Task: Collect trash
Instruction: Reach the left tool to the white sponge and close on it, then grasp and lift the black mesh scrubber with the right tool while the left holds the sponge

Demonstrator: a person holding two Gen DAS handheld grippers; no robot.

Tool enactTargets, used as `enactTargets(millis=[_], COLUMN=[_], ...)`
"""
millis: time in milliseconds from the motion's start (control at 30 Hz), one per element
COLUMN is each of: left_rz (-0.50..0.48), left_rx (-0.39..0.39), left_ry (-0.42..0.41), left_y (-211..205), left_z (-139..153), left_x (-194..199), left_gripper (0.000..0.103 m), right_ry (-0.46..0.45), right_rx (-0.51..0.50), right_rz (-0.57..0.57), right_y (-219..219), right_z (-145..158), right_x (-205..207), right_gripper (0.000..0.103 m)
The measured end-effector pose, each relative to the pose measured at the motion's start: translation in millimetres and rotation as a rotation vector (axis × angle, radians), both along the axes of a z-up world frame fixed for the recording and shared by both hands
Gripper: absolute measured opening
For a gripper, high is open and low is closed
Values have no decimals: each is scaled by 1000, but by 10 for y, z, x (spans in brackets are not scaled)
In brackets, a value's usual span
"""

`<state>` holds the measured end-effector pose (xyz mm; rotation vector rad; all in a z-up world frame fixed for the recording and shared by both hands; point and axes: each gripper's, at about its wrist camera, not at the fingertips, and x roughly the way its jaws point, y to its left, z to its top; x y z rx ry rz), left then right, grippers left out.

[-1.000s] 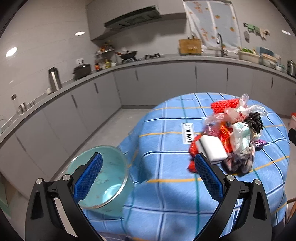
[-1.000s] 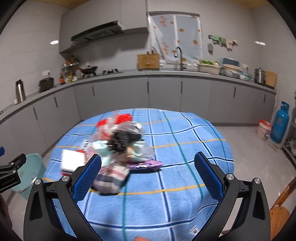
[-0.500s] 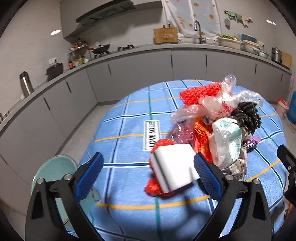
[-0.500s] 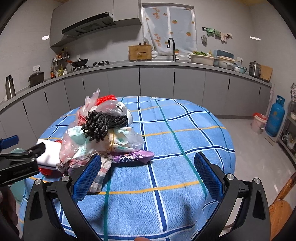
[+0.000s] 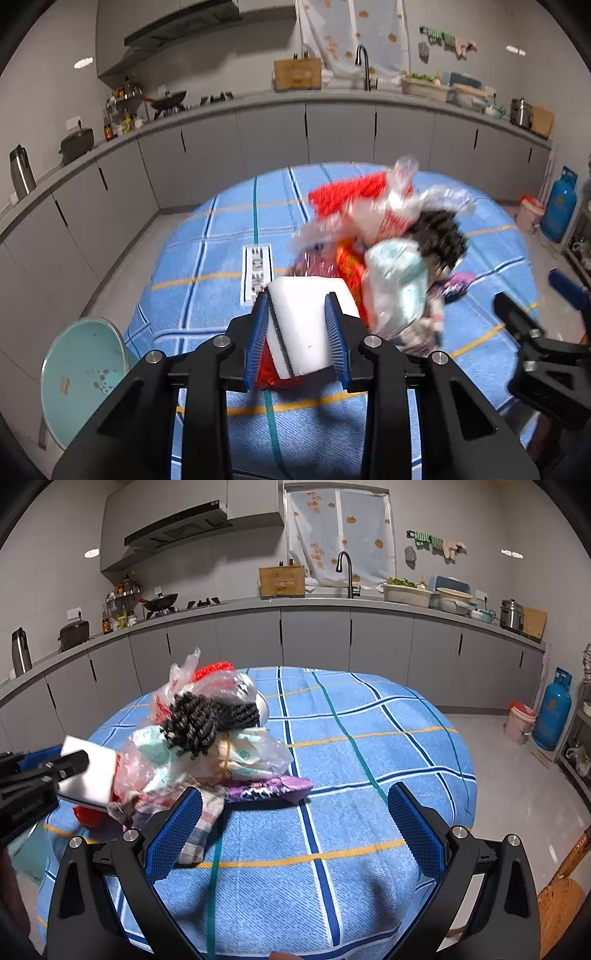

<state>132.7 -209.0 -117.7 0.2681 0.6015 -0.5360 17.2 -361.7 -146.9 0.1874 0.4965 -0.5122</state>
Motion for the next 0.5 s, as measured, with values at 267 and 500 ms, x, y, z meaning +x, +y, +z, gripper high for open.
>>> enactTargets(millis=[267,500], left_rz=[78,126], left_rx=[15,7], left_ry=[-163,-146], left_y=[135,262], left_z=[257,226], left_x=[-83,82], left_gripper=[32,32], right_ry=[-48,-97], right_rx=[-13,-27], right_rz=[44,64], right_y=[46,38], right_z=[190,424], right_x=[180,411], right_gripper=[98,98])
